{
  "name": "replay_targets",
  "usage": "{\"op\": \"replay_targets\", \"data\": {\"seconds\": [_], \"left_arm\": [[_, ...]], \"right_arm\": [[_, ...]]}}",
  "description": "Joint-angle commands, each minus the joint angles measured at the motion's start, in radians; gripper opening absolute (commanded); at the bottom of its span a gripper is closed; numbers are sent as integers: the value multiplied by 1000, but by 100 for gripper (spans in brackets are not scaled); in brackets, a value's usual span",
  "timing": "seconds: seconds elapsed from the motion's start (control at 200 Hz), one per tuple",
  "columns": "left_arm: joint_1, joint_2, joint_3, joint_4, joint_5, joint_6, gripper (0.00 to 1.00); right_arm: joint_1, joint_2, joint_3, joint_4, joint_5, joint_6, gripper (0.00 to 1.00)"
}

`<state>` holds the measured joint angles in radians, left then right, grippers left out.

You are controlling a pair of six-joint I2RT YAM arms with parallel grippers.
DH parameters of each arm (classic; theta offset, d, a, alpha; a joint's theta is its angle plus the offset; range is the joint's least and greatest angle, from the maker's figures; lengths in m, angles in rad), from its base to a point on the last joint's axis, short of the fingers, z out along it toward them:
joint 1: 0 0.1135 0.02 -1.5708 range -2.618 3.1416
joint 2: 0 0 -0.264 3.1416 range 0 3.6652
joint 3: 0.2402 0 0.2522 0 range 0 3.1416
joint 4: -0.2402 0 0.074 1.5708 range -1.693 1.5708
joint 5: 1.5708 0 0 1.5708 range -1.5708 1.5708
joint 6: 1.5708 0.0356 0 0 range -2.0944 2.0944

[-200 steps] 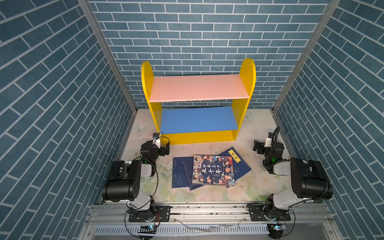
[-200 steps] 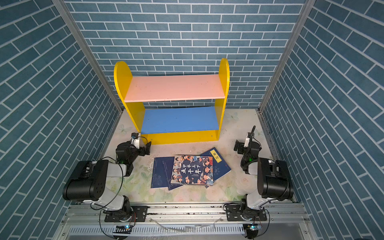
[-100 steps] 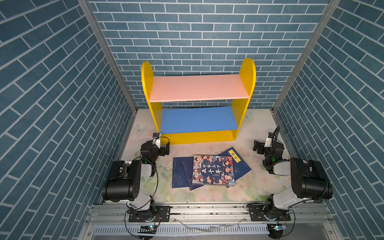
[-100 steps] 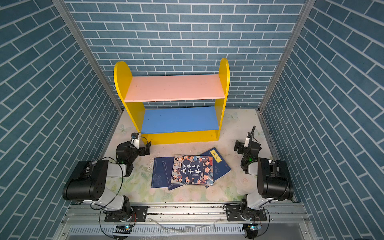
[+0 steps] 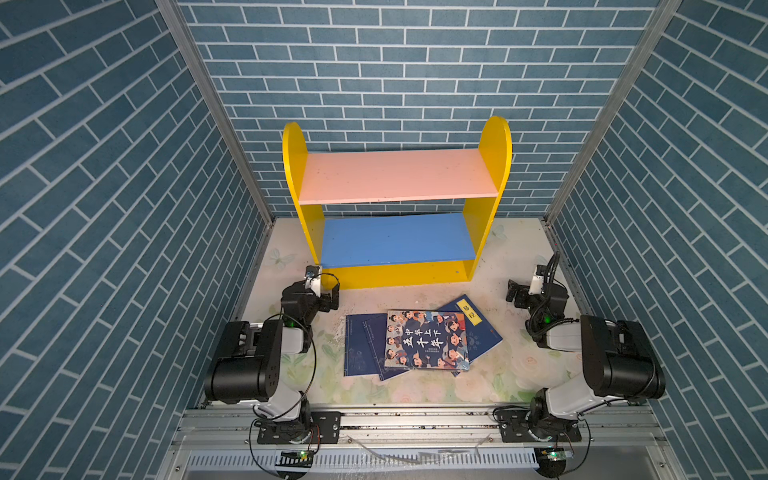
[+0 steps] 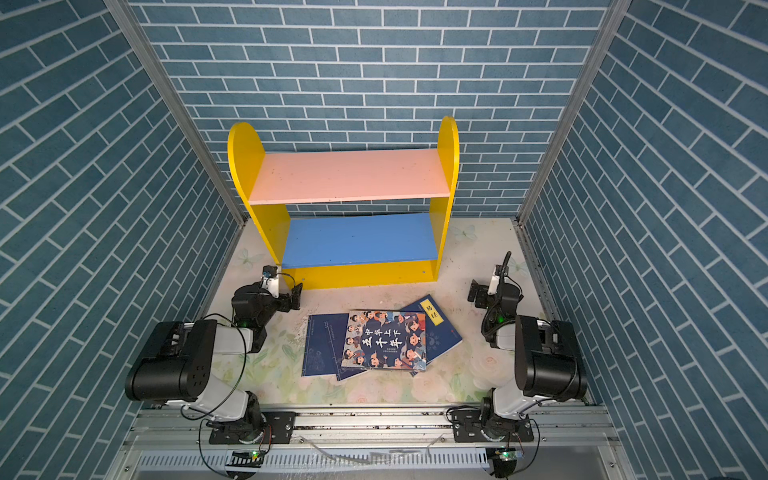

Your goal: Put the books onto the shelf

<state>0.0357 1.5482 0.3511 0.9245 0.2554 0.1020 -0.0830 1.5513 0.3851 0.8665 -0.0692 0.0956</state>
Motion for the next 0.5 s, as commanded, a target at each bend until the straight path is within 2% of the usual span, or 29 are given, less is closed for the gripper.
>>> {"op": "replay_targets", "data": {"seconds": [0.0,0.495], "left_arm": [[-3,-16,14,-10,8,5,100],[-3,-16,14,-12,8,5,100]], "right_arm": [[5,-7,11,-2,-14,-46,99],[8,-6,17,-12,-14,-47,99]]}}
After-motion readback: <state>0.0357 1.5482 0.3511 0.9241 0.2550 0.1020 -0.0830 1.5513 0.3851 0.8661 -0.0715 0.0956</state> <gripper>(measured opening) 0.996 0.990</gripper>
